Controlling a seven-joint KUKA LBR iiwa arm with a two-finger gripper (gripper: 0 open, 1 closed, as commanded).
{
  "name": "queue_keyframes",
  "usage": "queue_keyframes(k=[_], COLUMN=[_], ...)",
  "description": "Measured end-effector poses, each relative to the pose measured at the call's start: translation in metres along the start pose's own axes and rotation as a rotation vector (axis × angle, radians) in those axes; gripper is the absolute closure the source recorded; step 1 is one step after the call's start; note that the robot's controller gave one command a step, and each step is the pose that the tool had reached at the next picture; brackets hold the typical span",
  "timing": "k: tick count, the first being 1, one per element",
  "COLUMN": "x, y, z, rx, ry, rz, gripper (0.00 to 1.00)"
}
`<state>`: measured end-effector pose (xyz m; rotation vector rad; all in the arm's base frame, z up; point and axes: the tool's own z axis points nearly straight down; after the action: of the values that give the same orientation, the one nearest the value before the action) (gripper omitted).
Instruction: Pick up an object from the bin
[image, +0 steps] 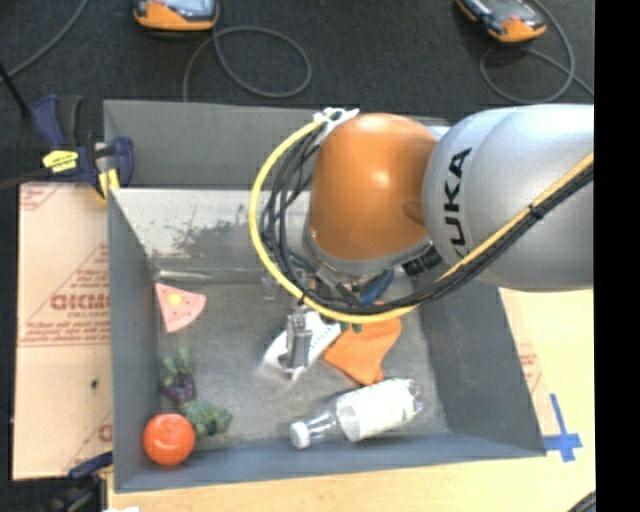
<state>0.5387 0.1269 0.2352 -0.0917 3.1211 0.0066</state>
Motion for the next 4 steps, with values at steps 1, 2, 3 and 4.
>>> queue_keyframes(k=[1,2,3,4], x=[0.004,0.013,-0.001,-0.002], y=[-0.038,-0.055,-0.058,-0.068], z=[0.065,0.096,0.096,0.120], rx=[0.002,0.004,0.002,0.002], ry=[0.012,0.014,0.007,0.007], rz=[-0.038,0.081,0.267,0.036], gripper=[0.00,0.00,0.00,0.00])
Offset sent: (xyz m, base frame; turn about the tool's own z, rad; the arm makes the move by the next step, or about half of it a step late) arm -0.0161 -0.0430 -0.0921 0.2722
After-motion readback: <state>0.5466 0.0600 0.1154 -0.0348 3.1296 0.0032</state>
